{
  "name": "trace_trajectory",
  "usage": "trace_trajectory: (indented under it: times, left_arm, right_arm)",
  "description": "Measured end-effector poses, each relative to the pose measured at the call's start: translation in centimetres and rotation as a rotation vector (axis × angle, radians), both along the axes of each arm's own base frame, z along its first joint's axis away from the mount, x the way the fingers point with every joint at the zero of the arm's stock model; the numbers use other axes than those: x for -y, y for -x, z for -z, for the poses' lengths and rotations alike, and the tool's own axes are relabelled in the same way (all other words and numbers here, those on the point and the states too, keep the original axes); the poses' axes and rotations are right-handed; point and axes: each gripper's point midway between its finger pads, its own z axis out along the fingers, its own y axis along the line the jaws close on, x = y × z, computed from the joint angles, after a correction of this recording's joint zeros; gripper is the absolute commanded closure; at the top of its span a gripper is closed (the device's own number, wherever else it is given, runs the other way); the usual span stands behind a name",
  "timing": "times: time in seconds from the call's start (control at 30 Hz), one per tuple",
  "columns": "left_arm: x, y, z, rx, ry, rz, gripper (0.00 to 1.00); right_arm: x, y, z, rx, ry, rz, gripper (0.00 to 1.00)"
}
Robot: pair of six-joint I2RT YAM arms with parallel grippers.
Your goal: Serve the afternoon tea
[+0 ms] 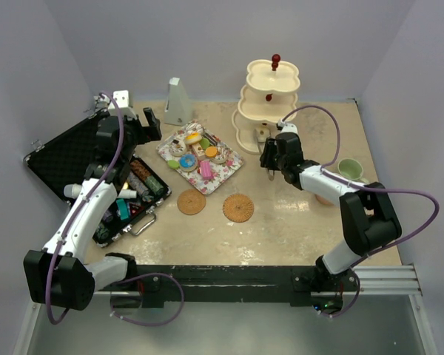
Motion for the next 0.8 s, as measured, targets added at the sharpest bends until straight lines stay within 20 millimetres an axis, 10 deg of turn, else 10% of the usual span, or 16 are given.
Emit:
trace_trajectory:
  times: [0.8]
  left_arm:
    - [0.0,0.0,0.0,0.0,0.0,-0.002,0.0]
  right_arm:
    - [-1.2,0.7,-2.5,0.063,0.016,-0.016,0.4]
